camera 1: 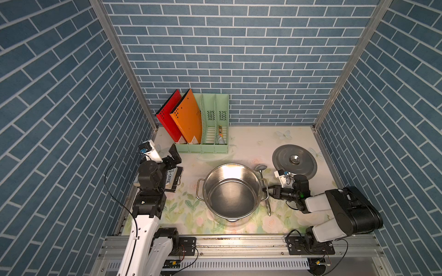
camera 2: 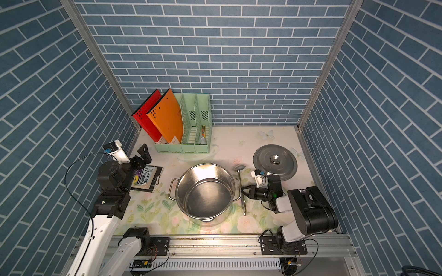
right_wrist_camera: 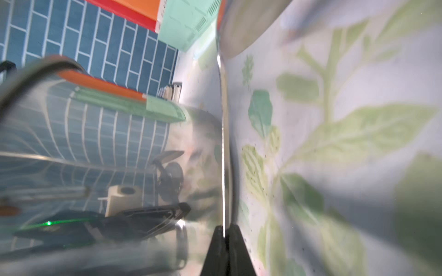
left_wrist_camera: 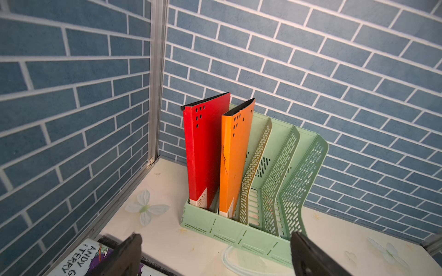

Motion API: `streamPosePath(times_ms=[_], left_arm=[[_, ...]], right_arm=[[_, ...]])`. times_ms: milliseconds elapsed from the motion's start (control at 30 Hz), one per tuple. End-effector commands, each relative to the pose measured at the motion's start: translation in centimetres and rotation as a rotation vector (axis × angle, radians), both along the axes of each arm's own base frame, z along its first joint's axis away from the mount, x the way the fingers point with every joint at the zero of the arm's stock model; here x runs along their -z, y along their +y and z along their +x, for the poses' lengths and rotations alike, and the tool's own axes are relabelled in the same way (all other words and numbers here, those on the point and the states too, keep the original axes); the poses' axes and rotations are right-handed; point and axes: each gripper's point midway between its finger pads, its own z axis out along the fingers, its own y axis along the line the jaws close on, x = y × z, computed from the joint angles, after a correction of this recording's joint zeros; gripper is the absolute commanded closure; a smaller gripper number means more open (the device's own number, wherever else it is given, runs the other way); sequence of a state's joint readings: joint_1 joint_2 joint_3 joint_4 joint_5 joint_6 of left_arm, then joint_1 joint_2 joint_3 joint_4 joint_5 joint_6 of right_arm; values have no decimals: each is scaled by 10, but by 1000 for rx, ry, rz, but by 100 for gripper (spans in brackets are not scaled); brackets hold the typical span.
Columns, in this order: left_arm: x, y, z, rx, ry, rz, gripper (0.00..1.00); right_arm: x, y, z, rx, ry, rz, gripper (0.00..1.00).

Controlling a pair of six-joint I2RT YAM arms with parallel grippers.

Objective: Stir the soup with a spoon
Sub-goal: Pick up the spoon from the center of the board.

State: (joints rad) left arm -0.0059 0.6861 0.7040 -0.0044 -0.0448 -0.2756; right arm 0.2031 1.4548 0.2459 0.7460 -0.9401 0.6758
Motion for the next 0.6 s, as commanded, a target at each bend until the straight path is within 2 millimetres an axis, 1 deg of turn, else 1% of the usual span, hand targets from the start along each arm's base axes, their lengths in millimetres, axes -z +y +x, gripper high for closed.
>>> streamPosePath(times_ms=[0, 67, 133, 200, 267, 333, 400, 433, 500, 567], left_arm=[[-39, -18, -2, 109, -130, 41, 0], [-53, -33, 2, 187, -170, 47, 0], [-66, -54, 7, 285, -190, 71, 0], [-73, -85, 13, 393, -198, 133, 0], [-75, -130, 11, 510, -217, 275, 0], [-67, -183, -2, 634, -257, 497, 0], [-54, -226, -22, 733, -334, 758, 0], [-47, -242, -32, 764, -380, 881, 0], [-24, -270, -51, 816, -466, 1143, 0], [-11, -284, -64, 796, -559, 1340, 0]], right_arm=[[-49, -15, 34, 71, -79, 23, 100], [-81, -30, 54, 129, -124, 29, 100], [-116, -41, 70, 164, -167, 34, 100], [-151, -43, 81, 170, -214, 52, 100], [-189, -39, 83, 162, -263, 122, 100], [-222, -33, 79, 158, -305, 176, 100], [-251, -20, 68, 127, -341, 206, 100], [-262, -9, 61, 96, -343, 221, 100], [-278, 20, 41, -4, -327, 260, 100], [-287, 45, 21, -96, -295, 304, 100]])
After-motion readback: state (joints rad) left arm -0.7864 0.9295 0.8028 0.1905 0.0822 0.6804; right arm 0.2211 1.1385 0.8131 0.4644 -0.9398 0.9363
